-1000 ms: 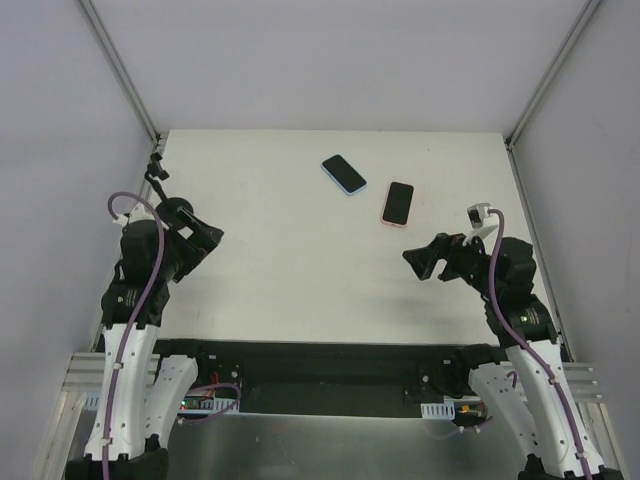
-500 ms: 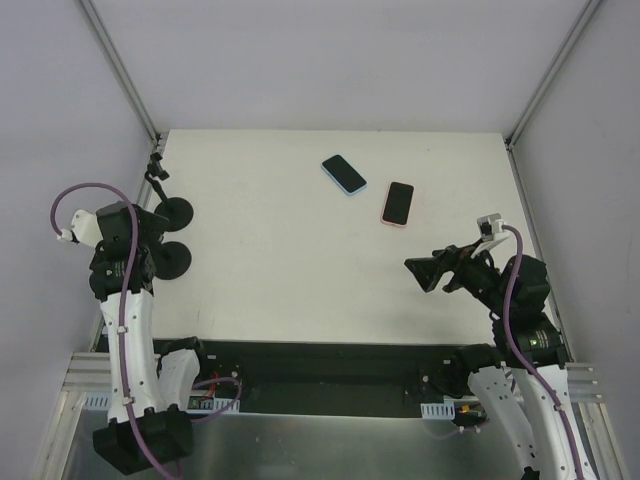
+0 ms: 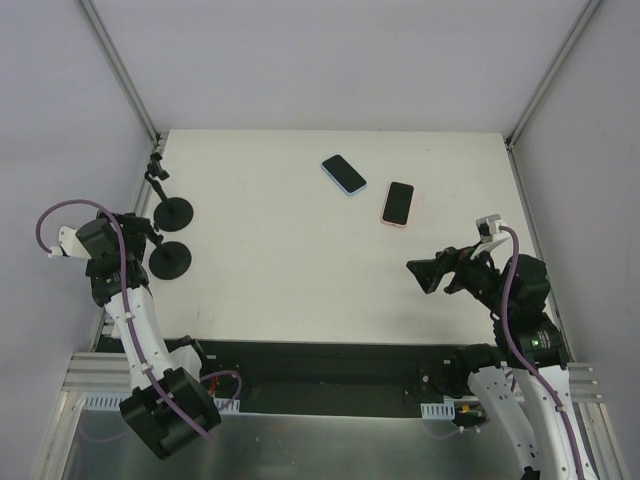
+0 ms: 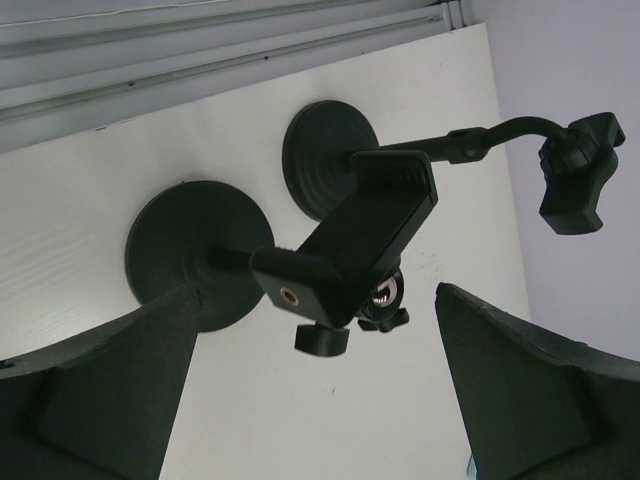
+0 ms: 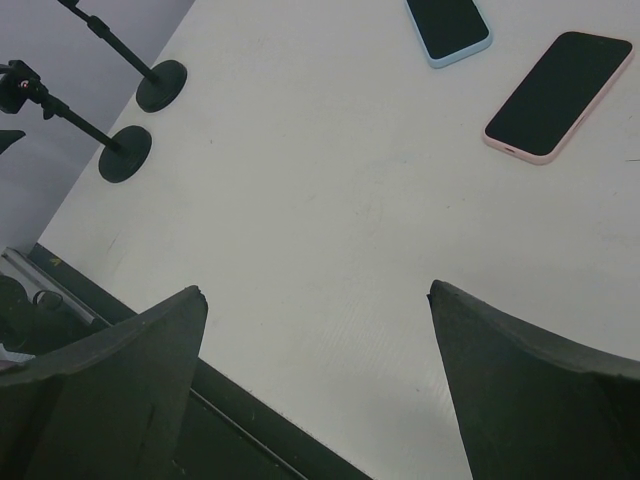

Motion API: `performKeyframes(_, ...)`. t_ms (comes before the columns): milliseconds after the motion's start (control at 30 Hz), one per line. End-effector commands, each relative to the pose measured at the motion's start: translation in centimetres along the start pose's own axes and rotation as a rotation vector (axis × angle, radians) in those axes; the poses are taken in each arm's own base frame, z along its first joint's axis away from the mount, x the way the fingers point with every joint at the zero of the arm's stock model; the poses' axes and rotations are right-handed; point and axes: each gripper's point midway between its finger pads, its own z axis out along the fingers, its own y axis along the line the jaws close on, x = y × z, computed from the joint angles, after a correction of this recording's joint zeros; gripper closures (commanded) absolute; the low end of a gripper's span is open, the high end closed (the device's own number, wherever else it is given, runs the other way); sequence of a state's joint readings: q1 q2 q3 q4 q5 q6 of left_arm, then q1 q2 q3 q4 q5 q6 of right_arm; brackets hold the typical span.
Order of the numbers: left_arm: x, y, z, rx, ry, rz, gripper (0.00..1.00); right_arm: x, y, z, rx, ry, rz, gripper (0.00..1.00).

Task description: Place the phone on the phone stand

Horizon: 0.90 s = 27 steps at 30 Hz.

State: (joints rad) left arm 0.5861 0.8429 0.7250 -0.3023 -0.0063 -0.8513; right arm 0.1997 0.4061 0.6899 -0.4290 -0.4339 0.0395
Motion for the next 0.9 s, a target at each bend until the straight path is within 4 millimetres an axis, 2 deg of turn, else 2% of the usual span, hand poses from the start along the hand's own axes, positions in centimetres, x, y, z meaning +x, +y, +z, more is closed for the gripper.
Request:
performKeyframes(0,-0.6,-4.3,1.3,0.270,-0.022,0.008,0.01,-0.5,-0.3,-0.1,0.016,-0.015,-0.035,0.04)
performKeyframes(33,-0.7,-4.8,1.5,0.302,-0.027,0.002,0.01,-0.3,-0.4,0.0,0.017,-0.011,-0.035,0.04)
performKeyframes(133,0.0,-4.5,2.5,0.294,0.006,-0.016,0.01,-0.3,-0.6,0.0,0.026,-0.014,-0.035,0.04)
performKeyframes(167,0.3,-4.2,2.9,0.283,0.022,-0.016,0.03,-0.3,-0.6,0.0,0.028,-0.013,-0.035,0.04)
performKeyframes(200,0.5,-4.3,3.0,0.286,0.034,-0.016,0.10,-0.5,-0.5,0.0,0.027,-0.017,-0.035,0.04)
performKeyframes(233,0.6,-4.5,3.1,0.299,0.038,-0.014,0.13,-0.5,-0.4,0.0,0.021,-0.019,-0.037,0.04)
performKeyframes(400,1.1,-4.4,3.4,0.312,0.050,-0.008,0.17,-0.7,-0.4,0.1,0.019,-0.022,-0.038,0.04)
performKeyframes(533,1.9,-4.4,3.6,0.342,0.078,-0.001,0.35,-0.7,-0.2,0.0,0.011,-0.022,-0.036,0.04)
performKeyframes(767,4.0,-3.6,3.7,0.337,0.154,-0.038,0.53,-0.5,-0.1,0.2,0.002,-0.015,-0.019,0.04)
performKeyframes(867,5.7,-3.8,3.3,0.348,0.203,-0.052,0.55,-0.5,0.0,0.3,-0.002,-0.012,-0.008,0.04)
